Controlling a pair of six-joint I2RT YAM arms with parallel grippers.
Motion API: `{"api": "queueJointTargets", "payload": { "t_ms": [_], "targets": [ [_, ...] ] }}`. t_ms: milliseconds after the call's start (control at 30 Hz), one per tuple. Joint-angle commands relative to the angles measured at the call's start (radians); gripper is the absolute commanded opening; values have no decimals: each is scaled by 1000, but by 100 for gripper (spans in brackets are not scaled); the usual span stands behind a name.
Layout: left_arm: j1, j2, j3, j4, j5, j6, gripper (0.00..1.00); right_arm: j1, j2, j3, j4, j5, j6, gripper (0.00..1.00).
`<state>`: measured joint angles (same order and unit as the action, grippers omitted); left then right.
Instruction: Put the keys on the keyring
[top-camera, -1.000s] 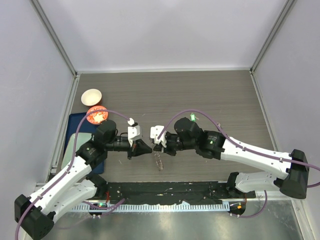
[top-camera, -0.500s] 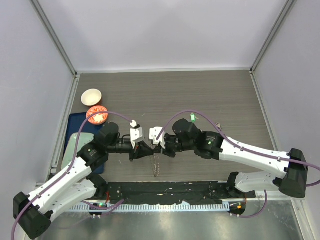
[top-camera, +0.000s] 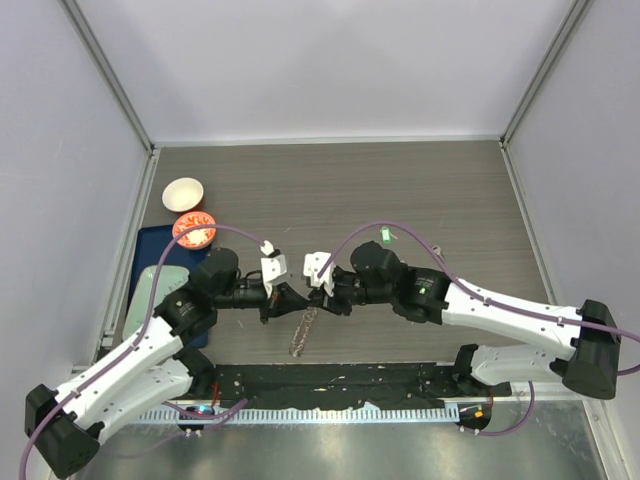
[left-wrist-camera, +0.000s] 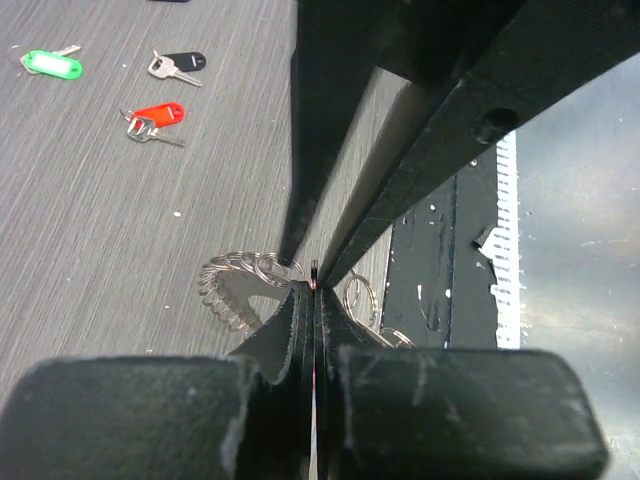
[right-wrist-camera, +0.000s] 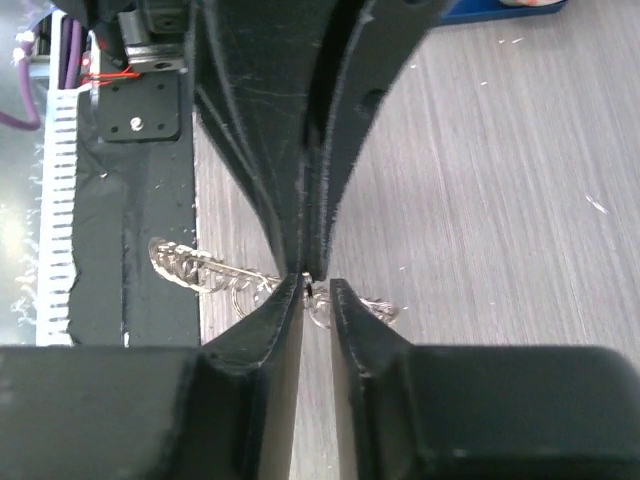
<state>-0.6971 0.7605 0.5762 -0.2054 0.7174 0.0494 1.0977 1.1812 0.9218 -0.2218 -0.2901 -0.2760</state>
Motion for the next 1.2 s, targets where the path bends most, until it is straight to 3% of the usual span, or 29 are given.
{"api": "queueJointTargets", "payload": {
  "t_ms": [0,100,267,400,567,867,1167],
  "targets": [
    [-22,-64,-34,159,-137,-112,0,1,-93,-35,189,86,54,37],
    [-24,-124,-128,349,-200,-228,0,-1,-130,-92,280,143,99,50],
    [-24,-219,-312,732,-266,-348,0,-19,-206,-225,453,227,185,54],
    [-24,-253,-361,804,-285,-349,0,-109,-242,-358,587,142,250,61],
    [-24,-273,-404,873,-260,-313,0,-240,-224,-462,821,-35,420,60],
    [-25,-296,-417,886,-222,-303,0,-249,-183,-472,881,-106,432,55],
    [-24,-260,-408,887,-187,-280,0,-249,-233,-454,814,-3,385,54]
  ]
}}
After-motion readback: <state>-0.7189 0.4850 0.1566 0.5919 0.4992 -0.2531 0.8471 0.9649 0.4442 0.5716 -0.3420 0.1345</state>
